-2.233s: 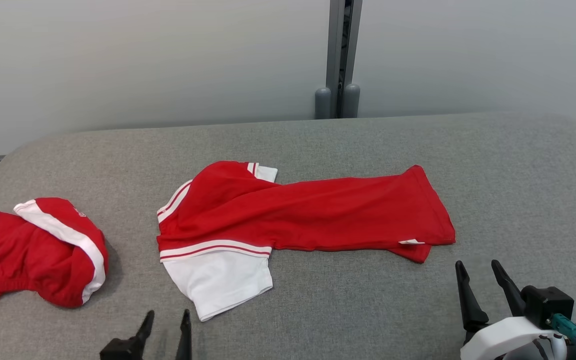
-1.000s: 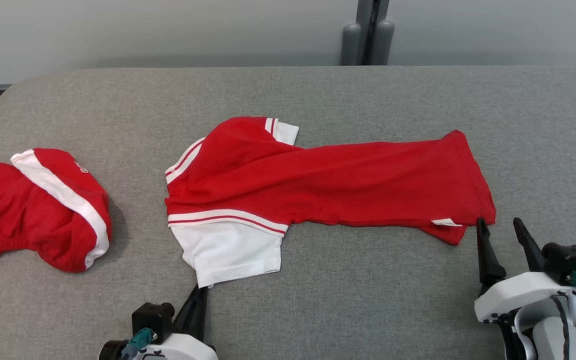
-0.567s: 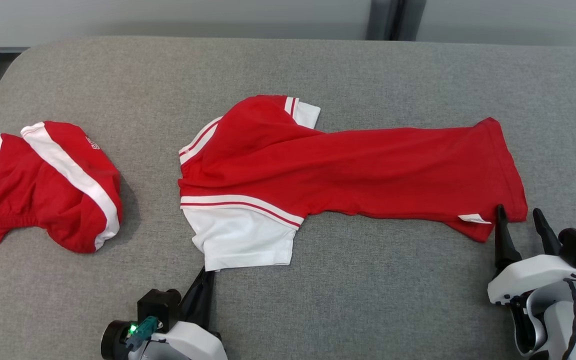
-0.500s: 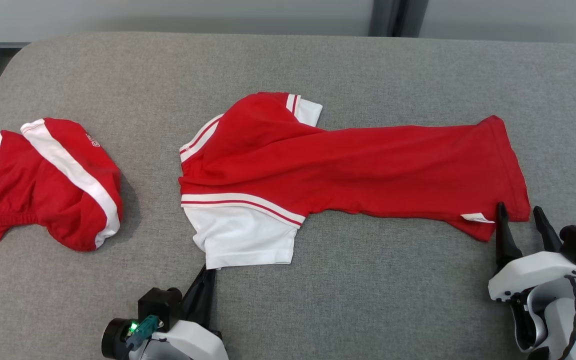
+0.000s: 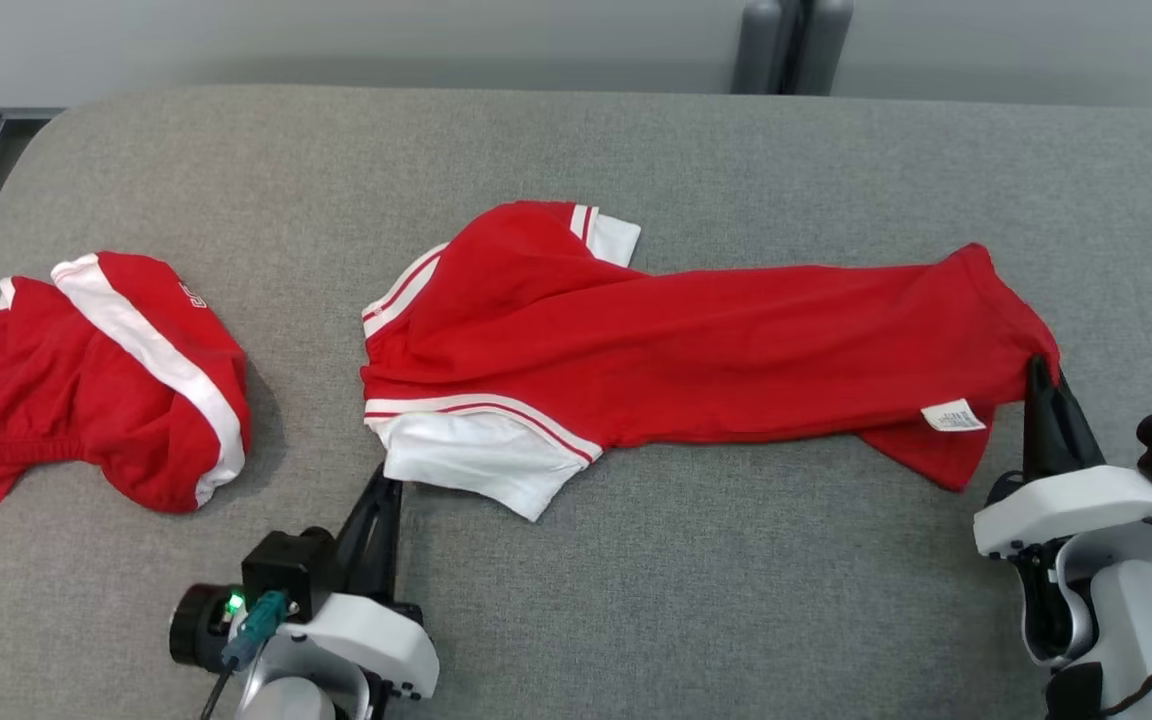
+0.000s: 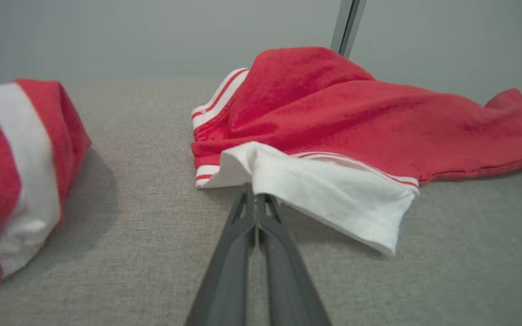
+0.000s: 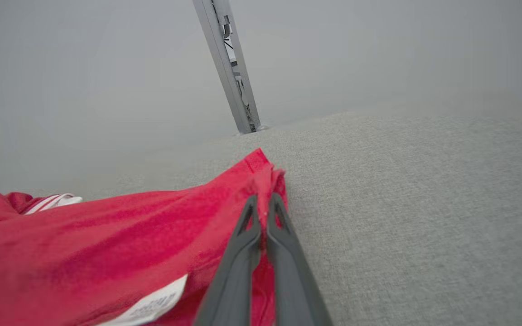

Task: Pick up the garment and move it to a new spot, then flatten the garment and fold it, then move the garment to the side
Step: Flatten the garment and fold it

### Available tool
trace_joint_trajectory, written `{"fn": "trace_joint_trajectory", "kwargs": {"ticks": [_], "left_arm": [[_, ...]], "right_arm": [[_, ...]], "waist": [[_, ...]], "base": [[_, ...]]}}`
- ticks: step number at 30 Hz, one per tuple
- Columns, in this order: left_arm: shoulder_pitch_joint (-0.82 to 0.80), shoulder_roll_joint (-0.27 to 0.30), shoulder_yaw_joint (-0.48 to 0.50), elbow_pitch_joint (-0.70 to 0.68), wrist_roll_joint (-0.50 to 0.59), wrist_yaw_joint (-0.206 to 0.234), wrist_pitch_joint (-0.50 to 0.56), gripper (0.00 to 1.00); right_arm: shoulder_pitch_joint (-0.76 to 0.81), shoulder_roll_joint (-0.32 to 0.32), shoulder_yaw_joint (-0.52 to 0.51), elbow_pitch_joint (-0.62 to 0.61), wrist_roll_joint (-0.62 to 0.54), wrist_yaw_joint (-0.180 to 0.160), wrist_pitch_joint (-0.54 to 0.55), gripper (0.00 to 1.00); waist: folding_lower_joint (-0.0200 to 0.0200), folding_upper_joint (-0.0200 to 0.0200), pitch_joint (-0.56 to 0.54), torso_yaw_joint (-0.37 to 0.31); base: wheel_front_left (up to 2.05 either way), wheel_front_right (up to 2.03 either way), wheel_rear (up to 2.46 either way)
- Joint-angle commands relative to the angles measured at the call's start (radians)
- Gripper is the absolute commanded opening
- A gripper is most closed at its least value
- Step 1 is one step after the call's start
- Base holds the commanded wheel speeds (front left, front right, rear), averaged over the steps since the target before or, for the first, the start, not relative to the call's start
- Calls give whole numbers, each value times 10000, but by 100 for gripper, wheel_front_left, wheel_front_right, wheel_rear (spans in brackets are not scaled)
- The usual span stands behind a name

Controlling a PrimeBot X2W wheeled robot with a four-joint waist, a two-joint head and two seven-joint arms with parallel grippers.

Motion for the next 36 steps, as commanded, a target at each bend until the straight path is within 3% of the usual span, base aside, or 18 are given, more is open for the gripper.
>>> {"fn": "trace_joint_trajectory", "kwargs": {"ticks": [1, 6, 9, 10, 21, 28, 36], "left_arm": [[-230, 60, 124, -148, 135, 24, -5, 0], [-714, 395, 828, -1051, 764, -144, -6, 0], [-1257, 808, 1107, -1482, 1105, -321, -5, 0], [-1756, 1177, 1284, -1689, 1271, -448, -6, 0], [-4180, 2378, 1880, -2608, 1585, -667, 71, 0], [-4928, 2602, 1954, -2860, 1501, -672, 544, 0], [-6951, 2693, 1658, -2031, 1720, -735, 852, 0]], "right_arm": [[52, -64, 30, -199, 122, 1, -2, 0], [-289, -67, 396, -1319, 495, 1, -2, 0], [-726, -146, 545, -1732, 601, 1, -2, 0], [-1055, -285, 704, -1900, 678, 1, -2, 0], [-2544, -1098, 1543, -2495, 1640, 1, 0, 0], [-3405, -1493, 1840, -2549, 1844, 1, 174, 0], [-6196, -1582, 2356, -1461, 1172, 1, 88, 0]], "waist": [[0, -1, -264, -98], [0, -1, -1026, -327], [0, -1, -1400, -494], [0, -1, -1623, -582], [0, -1, -2312, -951], [0, -1, -1542, -1125], [0, -1, 691, -1257]], "base": [[0, 0, 0], [0, 0, 0], [0, 0, 0], [0, 0, 0], [0, 0, 0], [0, 0, 0], [0, 0, 0]]}}
